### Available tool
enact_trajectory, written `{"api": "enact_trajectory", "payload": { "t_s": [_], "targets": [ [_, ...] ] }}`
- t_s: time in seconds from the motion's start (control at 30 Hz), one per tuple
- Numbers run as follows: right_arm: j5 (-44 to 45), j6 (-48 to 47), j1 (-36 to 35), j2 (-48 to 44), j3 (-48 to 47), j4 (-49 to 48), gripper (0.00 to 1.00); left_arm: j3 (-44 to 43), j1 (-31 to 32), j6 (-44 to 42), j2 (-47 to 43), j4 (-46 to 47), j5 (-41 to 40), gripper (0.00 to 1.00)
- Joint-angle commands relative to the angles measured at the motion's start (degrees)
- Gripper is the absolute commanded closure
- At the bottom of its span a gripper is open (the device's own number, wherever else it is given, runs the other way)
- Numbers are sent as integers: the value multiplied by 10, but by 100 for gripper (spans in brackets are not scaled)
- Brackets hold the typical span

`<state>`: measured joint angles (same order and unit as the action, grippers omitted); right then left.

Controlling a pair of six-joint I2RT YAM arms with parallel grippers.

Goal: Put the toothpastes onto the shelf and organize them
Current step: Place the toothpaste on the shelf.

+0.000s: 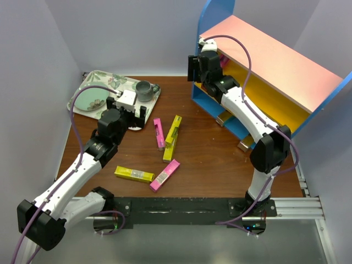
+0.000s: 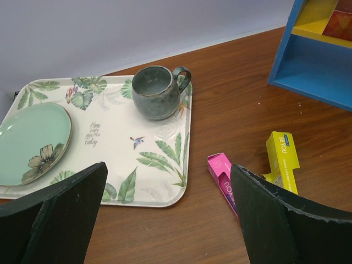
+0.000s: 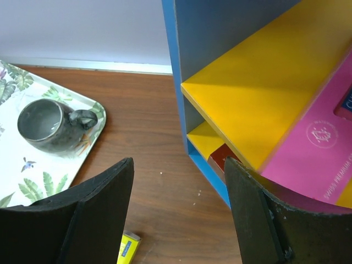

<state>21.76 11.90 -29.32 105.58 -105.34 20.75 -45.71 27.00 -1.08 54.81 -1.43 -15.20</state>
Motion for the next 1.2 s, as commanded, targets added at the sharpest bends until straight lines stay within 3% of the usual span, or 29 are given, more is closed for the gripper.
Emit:
{"api": "enact_trajectory", "payload": {
  "t_s": [0.0, 0.3, 0.57, 0.93, 1.17],
  "targets": [
    [6, -21, 5, 9, -45, -21, 29, -9, -5, 6, -1, 15, 0, 1],
    [-3, -42, 8, 21, -60, -35, 29, -9, -6, 6, 1, 15, 2, 1],
    [-122, -55, 8, -34, -23, -47, 28, -9, -8, 6, 3, 15, 6, 1],
    [-193, -48, 8, -182, 139, -32, 28, -10, -10, 6, 5, 15, 13, 1],
    [-254, -15, 7, -276, 317, -19, 26, -11, -10, 6, 4, 15, 24, 1]
  ]
}}
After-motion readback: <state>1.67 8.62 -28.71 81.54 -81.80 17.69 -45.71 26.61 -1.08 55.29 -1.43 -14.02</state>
